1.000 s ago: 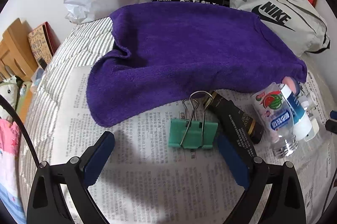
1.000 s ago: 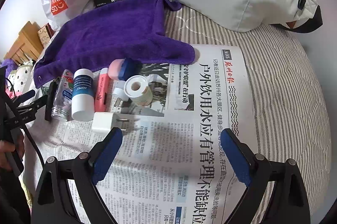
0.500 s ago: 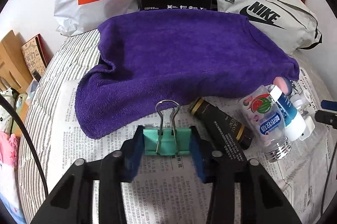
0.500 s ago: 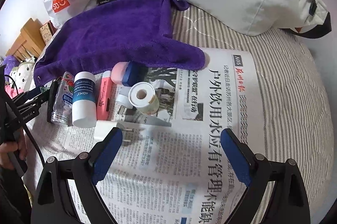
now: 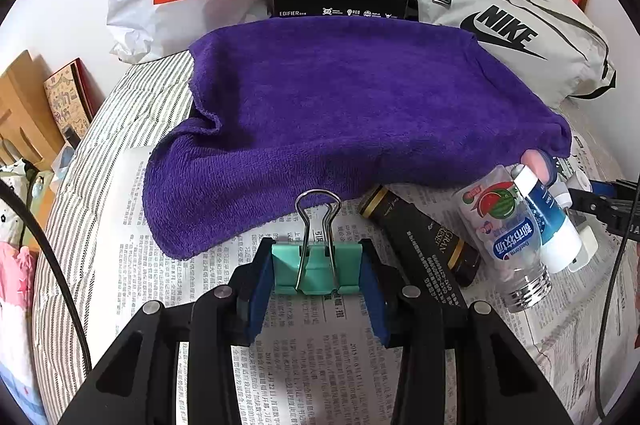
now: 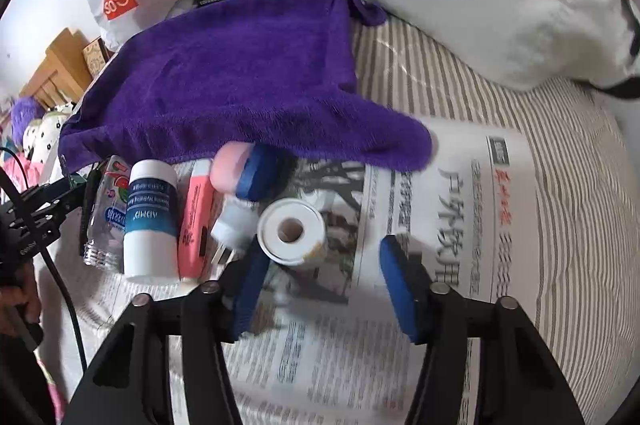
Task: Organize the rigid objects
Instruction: 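Grasp the white tape roll with the right tool while the left tool lifts the clip, then carry the clip and tape roll over the purple towel, releasing the tape with the right tool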
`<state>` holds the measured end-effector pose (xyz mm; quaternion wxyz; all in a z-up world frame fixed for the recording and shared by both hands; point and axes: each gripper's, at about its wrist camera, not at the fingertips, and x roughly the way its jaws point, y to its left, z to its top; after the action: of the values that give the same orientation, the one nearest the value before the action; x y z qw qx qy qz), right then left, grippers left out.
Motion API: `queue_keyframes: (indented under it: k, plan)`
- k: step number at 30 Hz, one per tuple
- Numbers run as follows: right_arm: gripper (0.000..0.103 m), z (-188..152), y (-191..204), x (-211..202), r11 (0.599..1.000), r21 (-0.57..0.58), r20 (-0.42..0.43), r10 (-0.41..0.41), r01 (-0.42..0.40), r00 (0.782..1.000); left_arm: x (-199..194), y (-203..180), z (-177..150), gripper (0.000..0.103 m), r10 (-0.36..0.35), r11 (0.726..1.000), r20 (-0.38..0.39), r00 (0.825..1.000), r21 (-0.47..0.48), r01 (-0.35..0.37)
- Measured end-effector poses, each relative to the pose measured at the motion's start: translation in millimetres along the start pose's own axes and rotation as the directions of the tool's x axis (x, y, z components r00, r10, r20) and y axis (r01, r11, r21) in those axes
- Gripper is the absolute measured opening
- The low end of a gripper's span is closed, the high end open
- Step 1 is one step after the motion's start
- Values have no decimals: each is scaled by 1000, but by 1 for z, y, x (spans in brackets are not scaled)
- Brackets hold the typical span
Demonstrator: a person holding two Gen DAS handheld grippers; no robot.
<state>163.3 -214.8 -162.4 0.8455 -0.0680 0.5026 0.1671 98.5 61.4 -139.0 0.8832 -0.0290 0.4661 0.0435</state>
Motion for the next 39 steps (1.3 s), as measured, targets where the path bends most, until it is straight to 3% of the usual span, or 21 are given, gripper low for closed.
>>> queue_keyframes:
  k: [2,3,12,21,30,39]
  plan:
    - [40,3,3,3,1000,-24,18,-12,13,1000,0,0,0,39,-2,1000,-3,1000,-5,2]
    - [28,5,5,4,999,-40,27,-8,9,1000,0,0,0,39,-4,1000,-5,1000,-8,4]
    - [28,2,4,-12,999,-43,39,25,-24,999,-11,8,-7,39,-37,998,-18,999,-55,36]
    - [28,9,5,-37,996,-59,78,66,-62,995,-51,13,-4,39,5,998,41,999,-66,-3]
    - [28,41,19,-52,989,-118,130,100,-85,986,-72,13,39,39,8,999,111,994,-43,-3]
    - [28,94,40,-37,981,-165,137,125,-101,983,-45,13,85,39,-16,999,116,993,-35,20]
